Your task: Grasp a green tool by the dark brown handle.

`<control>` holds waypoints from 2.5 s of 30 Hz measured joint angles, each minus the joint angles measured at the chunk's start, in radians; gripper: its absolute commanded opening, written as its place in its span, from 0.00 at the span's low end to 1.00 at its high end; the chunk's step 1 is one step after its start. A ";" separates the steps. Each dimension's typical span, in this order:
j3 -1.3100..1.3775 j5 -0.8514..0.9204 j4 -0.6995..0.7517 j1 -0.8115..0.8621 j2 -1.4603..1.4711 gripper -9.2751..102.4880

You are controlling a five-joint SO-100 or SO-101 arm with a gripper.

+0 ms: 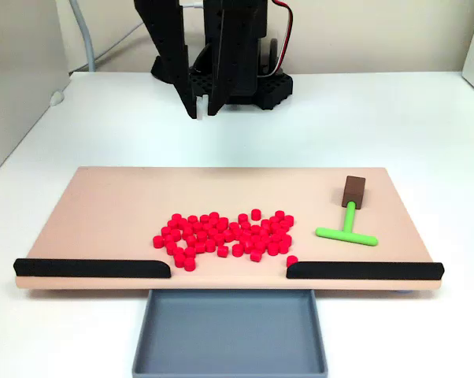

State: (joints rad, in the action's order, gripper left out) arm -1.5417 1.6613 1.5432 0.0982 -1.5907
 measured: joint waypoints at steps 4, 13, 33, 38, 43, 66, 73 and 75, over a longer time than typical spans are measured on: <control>0.002 -0.025 -0.003 -0.015 0.043 0.08; 0.002 -0.040 -0.003 -0.020 0.046 0.08; 0.002 -0.040 -0.003 -0.020 0.046 0.08; 0.002 -0.040 -0.003 -0.020 0.046 0.08; 0.002 -0.040 -0.003 -0.020 0.046 0.09; 0.002 -0.264 -0.132 -0.201 0.077 0.08; 0.002 -0.354 -0.155 -0.305 0.086 0.08; 0.002 -0.383 -0.155 -0.331 0.089 0.08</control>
State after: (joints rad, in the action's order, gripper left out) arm -1.5401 1.2778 1.3883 -0.2332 -1.5018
